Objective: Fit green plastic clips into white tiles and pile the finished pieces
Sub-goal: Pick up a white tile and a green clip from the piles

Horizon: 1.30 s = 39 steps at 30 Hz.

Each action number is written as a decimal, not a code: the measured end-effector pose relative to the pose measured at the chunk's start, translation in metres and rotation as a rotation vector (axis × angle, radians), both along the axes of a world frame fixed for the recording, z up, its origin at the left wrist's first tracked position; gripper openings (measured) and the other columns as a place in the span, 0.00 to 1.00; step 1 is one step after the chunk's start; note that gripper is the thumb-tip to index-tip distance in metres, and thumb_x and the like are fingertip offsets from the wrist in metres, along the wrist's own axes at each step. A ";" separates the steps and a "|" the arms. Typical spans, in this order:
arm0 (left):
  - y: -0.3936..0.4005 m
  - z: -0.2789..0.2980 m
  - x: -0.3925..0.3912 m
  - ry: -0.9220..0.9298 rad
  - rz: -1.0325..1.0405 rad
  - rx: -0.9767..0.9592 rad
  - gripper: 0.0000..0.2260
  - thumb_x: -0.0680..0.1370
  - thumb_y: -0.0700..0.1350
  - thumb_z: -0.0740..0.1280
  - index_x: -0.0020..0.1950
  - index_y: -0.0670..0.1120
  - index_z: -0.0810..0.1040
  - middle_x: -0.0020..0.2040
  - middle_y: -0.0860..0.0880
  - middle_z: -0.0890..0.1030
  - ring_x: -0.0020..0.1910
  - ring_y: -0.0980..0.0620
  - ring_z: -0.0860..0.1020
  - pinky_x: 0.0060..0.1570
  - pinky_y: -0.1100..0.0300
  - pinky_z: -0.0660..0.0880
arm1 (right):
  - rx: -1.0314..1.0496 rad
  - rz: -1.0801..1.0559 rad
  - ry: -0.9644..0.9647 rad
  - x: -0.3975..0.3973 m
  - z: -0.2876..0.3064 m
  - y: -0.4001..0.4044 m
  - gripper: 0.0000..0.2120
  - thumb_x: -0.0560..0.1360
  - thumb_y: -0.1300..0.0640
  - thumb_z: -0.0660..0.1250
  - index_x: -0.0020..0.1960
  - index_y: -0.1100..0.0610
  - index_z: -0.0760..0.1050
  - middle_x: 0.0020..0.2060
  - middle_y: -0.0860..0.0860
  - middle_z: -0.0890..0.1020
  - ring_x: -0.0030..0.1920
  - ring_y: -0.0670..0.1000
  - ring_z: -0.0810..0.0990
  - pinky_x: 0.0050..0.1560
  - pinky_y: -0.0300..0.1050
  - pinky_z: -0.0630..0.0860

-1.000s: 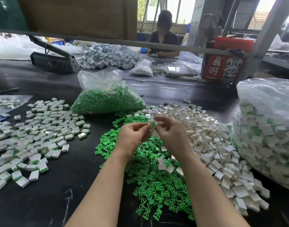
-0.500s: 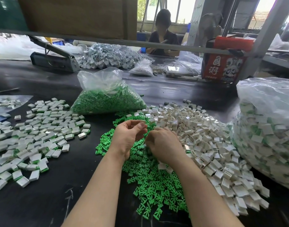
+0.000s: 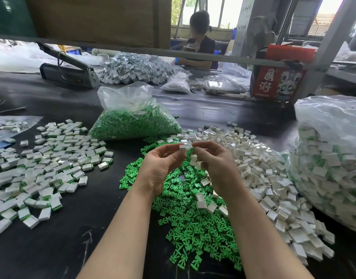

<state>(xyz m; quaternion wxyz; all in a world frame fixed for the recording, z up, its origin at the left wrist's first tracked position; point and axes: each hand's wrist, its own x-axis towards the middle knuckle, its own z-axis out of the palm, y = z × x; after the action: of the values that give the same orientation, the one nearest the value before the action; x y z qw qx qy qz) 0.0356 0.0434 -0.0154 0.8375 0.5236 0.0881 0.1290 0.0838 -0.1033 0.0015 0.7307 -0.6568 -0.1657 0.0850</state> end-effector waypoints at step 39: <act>-0.011 0.001 -0.001 -0.029 0.008 -0.042 0.18 0.62 0.45 0.78 0.48 0.42 0.79 0.44 0.42 0.86 0.42 0.49 0.86 0.35 0.64 0.79 | -0.019 -0.094 -0.222 -0.001 0.005 -0.002 0.03 0.71 0.66 0.74 0.44 0.60 0.81 0.38 0.53 0.84 0.38 0.45 0.82 0.41 0.35 0.77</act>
<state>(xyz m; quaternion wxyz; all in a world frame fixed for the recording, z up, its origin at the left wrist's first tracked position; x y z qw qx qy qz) 0.0346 0.0327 -0.0142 0.8490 0.5036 0.0807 0.1381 0.0825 -0.1049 0.0067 0.7046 -0.6763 -0.2139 -0.0212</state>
